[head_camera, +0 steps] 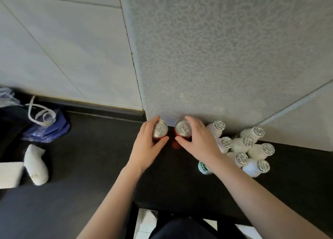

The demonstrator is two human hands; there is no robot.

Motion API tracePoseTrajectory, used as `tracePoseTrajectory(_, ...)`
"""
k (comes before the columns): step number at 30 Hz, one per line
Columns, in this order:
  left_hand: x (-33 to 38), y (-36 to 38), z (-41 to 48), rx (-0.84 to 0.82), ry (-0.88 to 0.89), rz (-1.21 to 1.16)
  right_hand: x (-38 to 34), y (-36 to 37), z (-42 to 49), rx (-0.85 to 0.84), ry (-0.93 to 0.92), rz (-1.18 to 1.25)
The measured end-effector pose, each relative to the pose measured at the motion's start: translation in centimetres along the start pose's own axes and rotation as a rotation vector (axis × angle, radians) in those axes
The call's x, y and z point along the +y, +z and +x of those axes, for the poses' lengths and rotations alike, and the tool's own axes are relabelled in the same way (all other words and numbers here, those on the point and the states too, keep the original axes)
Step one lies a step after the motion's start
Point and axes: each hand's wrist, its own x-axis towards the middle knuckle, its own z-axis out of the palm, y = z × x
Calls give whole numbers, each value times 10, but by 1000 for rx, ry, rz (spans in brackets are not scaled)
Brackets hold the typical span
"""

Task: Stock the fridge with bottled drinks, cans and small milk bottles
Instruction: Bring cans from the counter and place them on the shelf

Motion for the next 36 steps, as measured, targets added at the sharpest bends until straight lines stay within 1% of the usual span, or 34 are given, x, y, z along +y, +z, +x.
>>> tracePoseTrajectory(2,-3,0,-2,7,10,-8,2,5,-1,16,-4,26)
tracePoseTrajectory(6,-2,1,-13,81,-9,-42,4,6,0,29,-3,67)
tracePoseTrajectory(13,-3,-8,-55,321,-219,-156,6,3,1,-1,-6,98)
tracePoseTrajectory(17,9,-16,-88,442,-315,-207,1,-5,-14,56,-10,123)
tracePoseTrajectory(20,22,-19,-119,516,-341,-220,-6,-14,-38,114,-77,204)
tracePoseTrajectory(23,33,-16,-159,577,-378,-210,-20,-20,-66,115,-211,311)
tracePoseTrajectory(28,51,1,-240,734,-485,-197,-38,-14,-103,-36,-423,496)
tracePoseTrajectory(32,66,28,-312,955,-605,-212,-39,8,-140,-219,-517,594)
tracePoseTrajectory(34,72,47,-348,1069,-663,-207,-39,21,-164,-330,-573,612)
tracePoseTrajectory(36,81,66,-385,1186,-732,-231,-42,33,-191,-458,-588,629)
